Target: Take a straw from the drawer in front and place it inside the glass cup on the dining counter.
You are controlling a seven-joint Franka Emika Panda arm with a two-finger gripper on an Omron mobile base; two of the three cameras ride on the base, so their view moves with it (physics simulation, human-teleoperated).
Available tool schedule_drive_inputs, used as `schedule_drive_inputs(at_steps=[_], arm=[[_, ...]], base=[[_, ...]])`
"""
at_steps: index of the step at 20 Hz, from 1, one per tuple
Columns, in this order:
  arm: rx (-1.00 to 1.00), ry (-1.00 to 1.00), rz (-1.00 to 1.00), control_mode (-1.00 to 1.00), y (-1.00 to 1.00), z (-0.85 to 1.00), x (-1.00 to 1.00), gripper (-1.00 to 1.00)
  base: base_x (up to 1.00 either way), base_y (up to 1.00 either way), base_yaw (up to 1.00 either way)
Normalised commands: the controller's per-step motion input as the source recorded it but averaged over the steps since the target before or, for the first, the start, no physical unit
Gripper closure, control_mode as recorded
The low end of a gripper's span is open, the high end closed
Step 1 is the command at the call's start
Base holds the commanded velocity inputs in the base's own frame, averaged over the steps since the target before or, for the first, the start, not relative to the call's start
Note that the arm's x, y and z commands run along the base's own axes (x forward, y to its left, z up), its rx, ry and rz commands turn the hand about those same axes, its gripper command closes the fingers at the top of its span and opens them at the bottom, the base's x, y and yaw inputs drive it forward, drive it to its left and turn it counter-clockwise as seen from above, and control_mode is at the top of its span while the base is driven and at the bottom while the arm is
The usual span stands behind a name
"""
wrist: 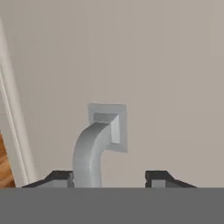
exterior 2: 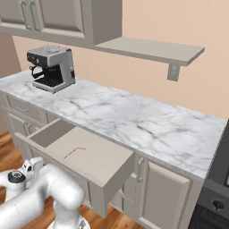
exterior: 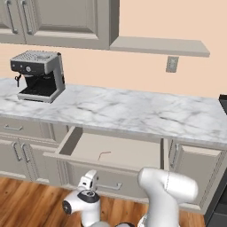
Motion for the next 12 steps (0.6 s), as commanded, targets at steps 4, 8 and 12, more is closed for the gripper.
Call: schedule_drive_inputs(at_steps=[4,8,12], arm=[[0.17,0.42,0.00,-1.00,0.16,0.25,-0.33,-1.00],[0.25,0.50,0.00,-1.00,0.11,0.41,-0.35,-1.00],[0.20,0.13,0.00,-1.00,0.08,0.76,-0.85,-1.00]], base=[[0.00,0.00,0.00],[0.00,0.00,0.00],[0.00,0.00,0.00]])
